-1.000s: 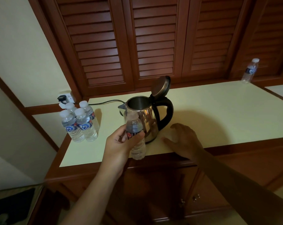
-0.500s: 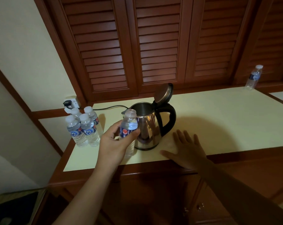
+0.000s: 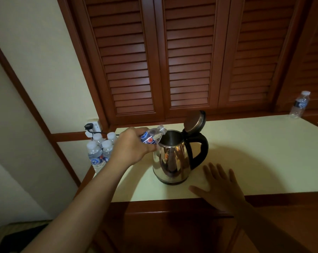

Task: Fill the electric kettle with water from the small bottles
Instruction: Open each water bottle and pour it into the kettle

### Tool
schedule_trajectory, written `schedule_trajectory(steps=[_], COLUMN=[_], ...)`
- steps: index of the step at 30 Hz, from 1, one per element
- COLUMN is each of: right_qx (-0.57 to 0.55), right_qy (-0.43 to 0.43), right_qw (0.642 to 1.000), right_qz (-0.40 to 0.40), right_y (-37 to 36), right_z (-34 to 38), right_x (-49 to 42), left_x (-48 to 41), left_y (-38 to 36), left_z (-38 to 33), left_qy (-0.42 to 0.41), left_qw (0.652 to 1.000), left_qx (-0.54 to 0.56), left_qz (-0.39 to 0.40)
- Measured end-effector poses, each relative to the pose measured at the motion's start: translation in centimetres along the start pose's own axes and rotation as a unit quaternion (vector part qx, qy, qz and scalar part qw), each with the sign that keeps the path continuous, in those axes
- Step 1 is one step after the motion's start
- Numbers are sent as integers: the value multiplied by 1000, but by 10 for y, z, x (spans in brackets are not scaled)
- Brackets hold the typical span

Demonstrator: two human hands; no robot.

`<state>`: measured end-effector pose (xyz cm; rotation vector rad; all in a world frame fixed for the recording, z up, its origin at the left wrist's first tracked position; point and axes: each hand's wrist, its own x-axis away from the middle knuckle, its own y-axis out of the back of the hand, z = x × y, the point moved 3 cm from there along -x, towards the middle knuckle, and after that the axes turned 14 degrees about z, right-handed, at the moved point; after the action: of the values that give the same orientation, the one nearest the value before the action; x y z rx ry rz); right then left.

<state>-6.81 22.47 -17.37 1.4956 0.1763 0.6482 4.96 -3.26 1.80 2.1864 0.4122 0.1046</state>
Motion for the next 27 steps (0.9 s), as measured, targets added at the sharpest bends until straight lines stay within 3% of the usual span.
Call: schedule_trajectory(steps=[4, 8, 27], right_qx=[-1, 1, -3], right_qy=[0, 0, 2], right_qw=[1000, 1000, 1000], right_qz=[-2, -7, -6], right_y=[1, 0, 2], right_z=[0, 0, 1], right_x=[2, 1, 3], left_x=[-11, -14, -23], left_y=[9, 11, 17], left_z=[-3, -8, -16], left_qy=[7, -14, -90], left_qw=[982, 952, 893], left_qx=[-185, -302, -432], left_qz=[-30, -52, -90])
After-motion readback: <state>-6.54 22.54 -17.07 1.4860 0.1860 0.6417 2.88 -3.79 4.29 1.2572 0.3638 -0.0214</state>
